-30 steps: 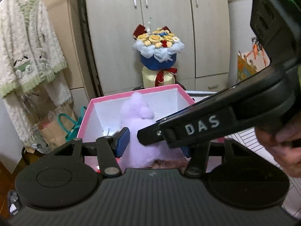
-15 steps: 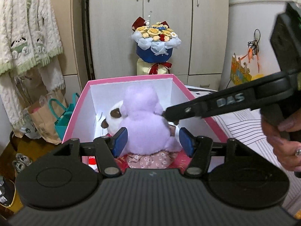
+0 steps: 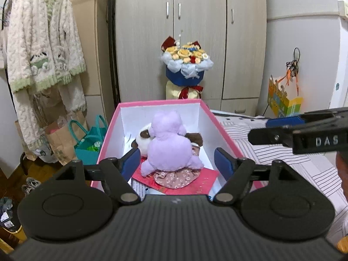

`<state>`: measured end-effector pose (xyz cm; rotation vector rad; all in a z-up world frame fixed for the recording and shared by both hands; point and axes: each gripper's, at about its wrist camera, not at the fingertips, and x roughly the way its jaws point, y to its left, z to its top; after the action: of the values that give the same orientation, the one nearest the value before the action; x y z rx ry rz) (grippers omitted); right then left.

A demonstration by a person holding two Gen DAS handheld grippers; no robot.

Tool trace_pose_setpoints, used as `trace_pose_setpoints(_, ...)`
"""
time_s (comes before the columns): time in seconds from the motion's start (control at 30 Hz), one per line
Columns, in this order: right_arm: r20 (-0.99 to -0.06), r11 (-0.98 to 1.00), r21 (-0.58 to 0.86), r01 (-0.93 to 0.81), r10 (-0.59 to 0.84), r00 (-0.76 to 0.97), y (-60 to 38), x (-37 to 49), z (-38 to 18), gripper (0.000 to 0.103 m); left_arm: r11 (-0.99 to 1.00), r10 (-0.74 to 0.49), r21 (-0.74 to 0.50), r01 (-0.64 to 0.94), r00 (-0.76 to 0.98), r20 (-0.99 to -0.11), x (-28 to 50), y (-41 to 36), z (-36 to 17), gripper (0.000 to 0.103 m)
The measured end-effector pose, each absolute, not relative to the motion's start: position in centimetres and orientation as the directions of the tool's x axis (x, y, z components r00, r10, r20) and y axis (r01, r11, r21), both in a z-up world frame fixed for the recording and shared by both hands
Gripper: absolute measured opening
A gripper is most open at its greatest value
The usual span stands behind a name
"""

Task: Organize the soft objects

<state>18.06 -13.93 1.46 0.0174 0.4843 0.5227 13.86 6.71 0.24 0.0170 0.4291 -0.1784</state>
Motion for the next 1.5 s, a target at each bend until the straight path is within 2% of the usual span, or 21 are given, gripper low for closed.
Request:
trace_pose_setpoints(0.07,-0.421,0.881,0.102,-0.462,0.46,0.782,-14.1,16.4,2.0,0.064,0.984,-0.166,-0.015,0.175,0.902,-0.399,12.6,6.5,0.8,0.08)
trace_pose_setpoints(0.13,-0.405,0.885,0.077,-0.459,0.448,0.797,-14.3,14.9,2.5,0.071,0.984,-0.165,-0.005,0.176,0.911,-0.378,11.4,6.2,1.3,0.086)
trace_pose_setpoints(0.17,-0.4,0.881,0.079,-0.467,0.457,0.794,-14.4,14.2,2.8,0.074,0.984,-0.166,0.001,0.179,0.914,-0.37,11.0,6.1,1.5,0.092)
trace_pose_setpoints(0.2,-0.395,0.874,0.095,-0.476,0.472,0.788,-14.8,13.6,3.0,0.079,0.983,-0.167,0.01,0.183,0.916,-0.364,10.4,5.8,1.7,0.097)
trace_pose_setpoints(0.23,-0.388,0.872,0.113,-0.476,0.479,0.787,-15.2,13.0,3.1,0.088,0.982,-0.168,0.02,0.187,0.919,-0.358,10.0,5.6,1.7,0.098)
trace_pose_setpoints(0.27,-0.377,0.877,0.119,-0.465,0.474,0.796,-15.6,12.5,3.1,0.092,0.981,-0.169,0.03,0.192,0.92,-0.353,9.6,5.3,1.8,0.102)
trace_pose_setpoints(0.33,-0.353,0.901,0.106,-0.421,0.43,0.831,-16.2,11.5,3.1,0.097,0.98,-0.165,0.041,0.193,0.915,-0.368,9.3,4.8,1.9,0.103)
trace_pose_setpoints(0.43,-0.382,0.945,0.067,-0.319,0.32,0.867,-16.6,10.8,3.2,0.103,0.983,-0.15,0.045,0.181,0.911,-0.384,9.1,4.3,2.1,0.103)
trace_pose_setpoints(0.6,-0.418,0.997,-0.004,-0.079,0.07,0.906,-17.0,9.5,3.3,0.103,0.996,-0.087,-0.009,0.09,0.917,-0.389,8.0,4.6,2.9,0.103)
trace_pose_setpoints(0.7,-0.424,0.997,0.008,-0.076,0.072,0.903,-17.5,8.1,3.5,0.103,0.996,-0.078,0.017,0.09,0.924,-0.375,6.8,4.2,3.4,0.103)
trace_pose_setpoints(0.87,-0.384,0.999,0.003,-0.04,0.038,0.922,-17.9,5.4,3.8,0.103,0.996,-0.082,0.005,0.089,0.936,-0.341,5.0,3.5,4.1,0.103)
trace_pose_setpoints(1.1,-0.379,0.999,0.034,0.011,0.002,0.925,-18.8,2.5,3.5,0.103,0.997,-0.046,0.049,0.066,0.942,-0.333,3.8,1.7,2.8,0.103)
trace_pose_setpoints(1.5,-0.33,0.999,-0.04,0.017,-0.029,0.944,-17.8,-0.5,2.1,0.103,0.996,-0.064,0.039,0.081,0.942,-0.33,2.3,1.2,0.6,0.103)
